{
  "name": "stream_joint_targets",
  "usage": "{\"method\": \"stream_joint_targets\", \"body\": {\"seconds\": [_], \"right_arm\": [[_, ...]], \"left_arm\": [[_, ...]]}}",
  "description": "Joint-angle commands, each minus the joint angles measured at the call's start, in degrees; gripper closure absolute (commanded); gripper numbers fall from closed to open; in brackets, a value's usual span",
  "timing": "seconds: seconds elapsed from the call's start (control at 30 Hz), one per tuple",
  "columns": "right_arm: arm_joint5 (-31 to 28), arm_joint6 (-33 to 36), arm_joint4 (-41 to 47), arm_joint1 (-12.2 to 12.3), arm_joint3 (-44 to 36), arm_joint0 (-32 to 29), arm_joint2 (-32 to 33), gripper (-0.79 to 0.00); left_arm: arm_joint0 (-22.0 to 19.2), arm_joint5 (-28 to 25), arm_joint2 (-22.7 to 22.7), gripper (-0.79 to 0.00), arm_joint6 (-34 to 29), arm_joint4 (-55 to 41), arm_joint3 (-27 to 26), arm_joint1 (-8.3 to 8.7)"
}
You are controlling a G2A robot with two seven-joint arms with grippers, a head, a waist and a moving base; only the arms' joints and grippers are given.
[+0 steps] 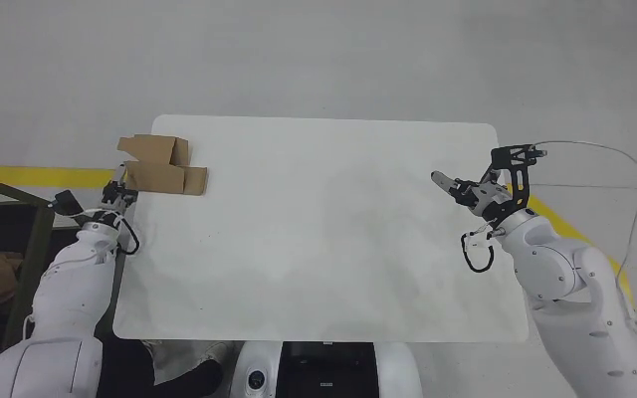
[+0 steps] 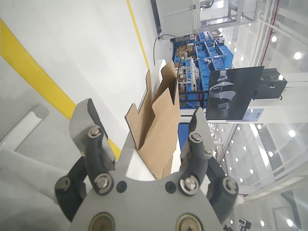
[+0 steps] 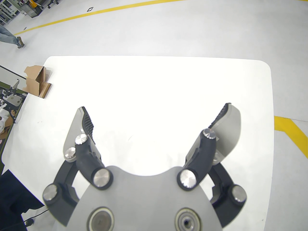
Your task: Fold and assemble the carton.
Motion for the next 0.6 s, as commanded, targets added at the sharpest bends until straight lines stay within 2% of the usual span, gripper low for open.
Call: {"method": "stream_joint_targets", "body": {"seconds": [0.0,0.17,0.3,0.57], "right_arm": [[0.00,0.00,0.00,0.00,0.00,0.00,0.00,-0.785],[0.00,0.00,0.00,0.00,0.00,0.00,0.00,-0.785],[0.00,0.00,0.00,0.00,0.00,0.00,0.00,-0.785],[0.00,0.00,0.00,0.00,0.00,0.00,0.00,-0.785]], "left_arm": [[-0.65,-0.31,0.12,-0.265,0.27,0.53,0.79,-0.09],[-2.12,-1.06,0.25,-0.142,1.08,1.73,2.49,-0.24],[-3.06,-1.98,-0.15,-0.012,2.57,1.88,3.54,-0.26],[-4.57,-3.56,-1.92,0.000,2.80,0.93,3.96,0.34]]}}
